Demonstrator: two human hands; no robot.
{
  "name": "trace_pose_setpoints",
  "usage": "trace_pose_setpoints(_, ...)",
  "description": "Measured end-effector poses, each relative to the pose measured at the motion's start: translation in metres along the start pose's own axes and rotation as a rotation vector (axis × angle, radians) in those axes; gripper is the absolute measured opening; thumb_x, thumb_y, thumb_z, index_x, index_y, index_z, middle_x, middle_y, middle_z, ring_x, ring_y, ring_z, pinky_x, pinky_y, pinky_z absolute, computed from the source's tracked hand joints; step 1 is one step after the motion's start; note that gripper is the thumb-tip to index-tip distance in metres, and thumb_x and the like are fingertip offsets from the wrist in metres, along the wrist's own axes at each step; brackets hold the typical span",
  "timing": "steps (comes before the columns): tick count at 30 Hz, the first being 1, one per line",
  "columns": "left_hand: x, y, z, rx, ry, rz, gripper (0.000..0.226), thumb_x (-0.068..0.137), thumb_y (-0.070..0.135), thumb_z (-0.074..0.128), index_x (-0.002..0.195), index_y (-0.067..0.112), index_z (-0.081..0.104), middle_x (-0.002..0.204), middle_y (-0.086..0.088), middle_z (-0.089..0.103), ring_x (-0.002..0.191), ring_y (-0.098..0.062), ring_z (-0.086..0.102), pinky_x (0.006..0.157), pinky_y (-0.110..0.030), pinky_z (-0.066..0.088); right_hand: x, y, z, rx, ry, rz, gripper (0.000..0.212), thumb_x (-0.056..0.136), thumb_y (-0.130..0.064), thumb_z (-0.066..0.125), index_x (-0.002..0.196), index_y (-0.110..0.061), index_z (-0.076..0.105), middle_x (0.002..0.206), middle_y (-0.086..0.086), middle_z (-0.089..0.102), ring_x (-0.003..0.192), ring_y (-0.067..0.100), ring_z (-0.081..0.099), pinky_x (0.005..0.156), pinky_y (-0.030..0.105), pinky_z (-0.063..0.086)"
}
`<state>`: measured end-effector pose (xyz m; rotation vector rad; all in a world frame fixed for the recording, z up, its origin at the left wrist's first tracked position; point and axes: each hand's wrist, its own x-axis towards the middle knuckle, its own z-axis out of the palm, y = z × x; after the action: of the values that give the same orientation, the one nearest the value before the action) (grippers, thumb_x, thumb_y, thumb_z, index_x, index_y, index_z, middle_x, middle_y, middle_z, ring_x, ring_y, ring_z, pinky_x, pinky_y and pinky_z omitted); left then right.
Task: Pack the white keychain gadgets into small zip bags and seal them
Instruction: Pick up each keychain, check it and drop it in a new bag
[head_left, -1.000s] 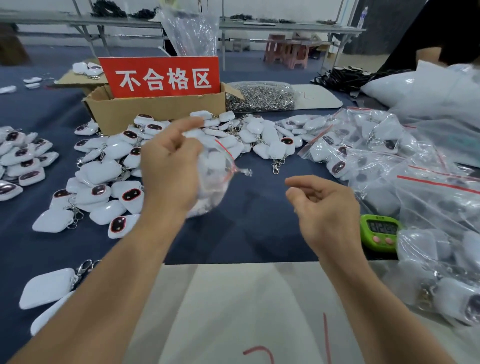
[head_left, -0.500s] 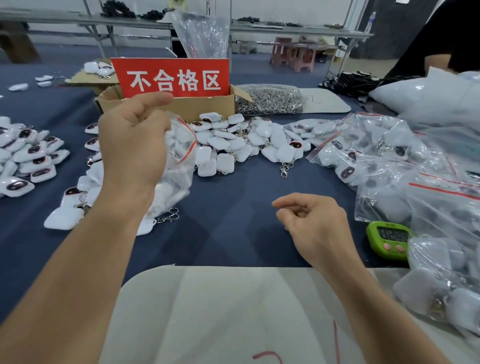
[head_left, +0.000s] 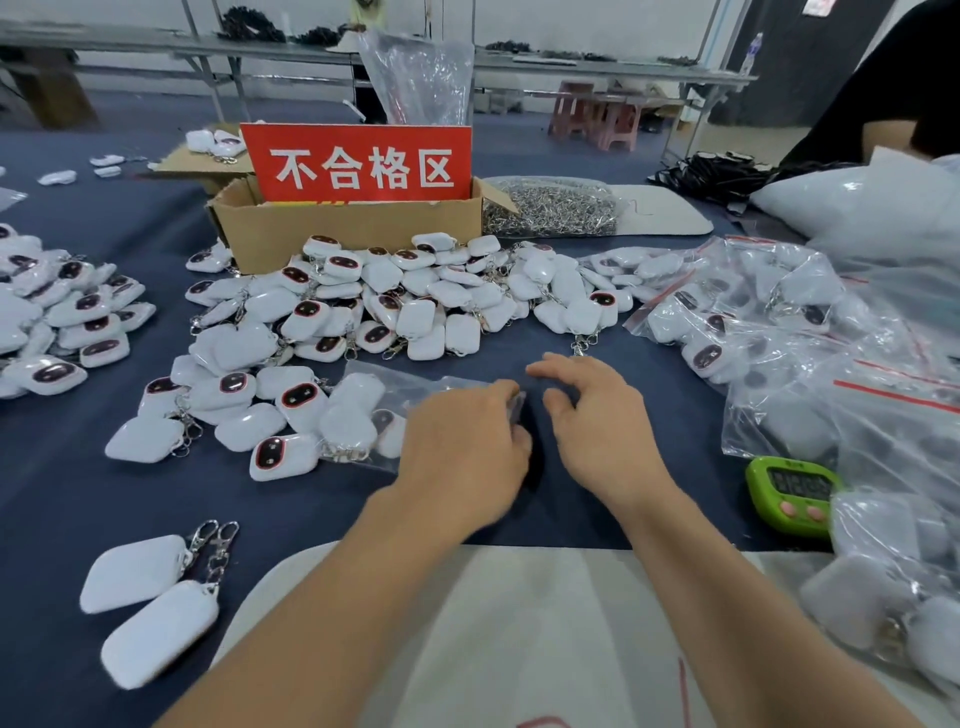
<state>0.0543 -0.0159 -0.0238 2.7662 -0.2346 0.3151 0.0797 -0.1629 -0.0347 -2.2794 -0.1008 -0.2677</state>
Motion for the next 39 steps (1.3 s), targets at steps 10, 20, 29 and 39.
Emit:
trace_pose_setpoints(10, -0.002, 0.004, 0.009, -0.022, 0.027, 0.026, 0.02, 0.097, 0.037, 0.048, 0.108, 0.023, 0.055, 0.102, -0.004, 0.069, 0.093, -0.029, 0.063, 0.069, -0.035, 0.032, 0.066, -0.016, 0.022, -0.04, -0.295, -0.223, 0.065, 0.094, 0.004, 0.047, 0.147, -0.033, 0.057, 0.16, -0.003, 0.044, 0.149, 0.01, 0.035, 0.117, 0.013, 0.019)
trace_pose_setpoints(20, 0.001, -0.007, 0.008, -0.101, 0.013, -0.019, 0.016, 0.09, 0.043, 0.049, 0.084, 0.029, 0.053, 0.085, 0.005, 0.067, 0.085, -0.022, 0.061, 0.063, -0.035, 0.032, 0.055, -0.01, 0.023, -0.158, -0.203, -0.223, 0.052, 0.093, 0.002, 0.051, 0.138, -0.02, 0.066, 0.145, -0.001, 0.058, 0.138, 0.012, 0.038, 0.097, -0.008, 0.01)
trace_pose_setpoints(29, 0.005, -0.013, 0.009, -0.021, 0.051, -0.125, 0.027, 0.098, 0.043, 0.043, 0.111, 0.038, 0.065, 0.098, 0.002, 0.072, 0.096, -0.025, 0.065, 0.067, -0.034, 0.032, -0.001, -0.001, -0.002, -0.575, 0.148, -0.084, 0.028, 0.097, -0.034, 0.058, 0.087, -0.014, 0.075, 0.13, 0.006, 0.069, 0.129, 0.029, 0.053, 0.115, 0.04, 0.028)
trace_pose_setpoints(39, 0.003, -0.012, 0.009, -0.041, 0.047, -0.085, 0.037, 0.096, 0.042, 0.047, 0.131, 0.038, 0.058, 0.111, -0.001, 0.073, 0.104, -0.027, 0.064, 0.076, -0.034, 0.033, -0.021, -0.011, -0.007, -0.346, 0.038, -0.009, 0.019, 0.091, -0.021, 0.066, 0.11, -0.023, 0.066, 0.119, -0.009, 0.063, 0.121, 0.019, 0.049, 0.102, 0.038, 0.041)
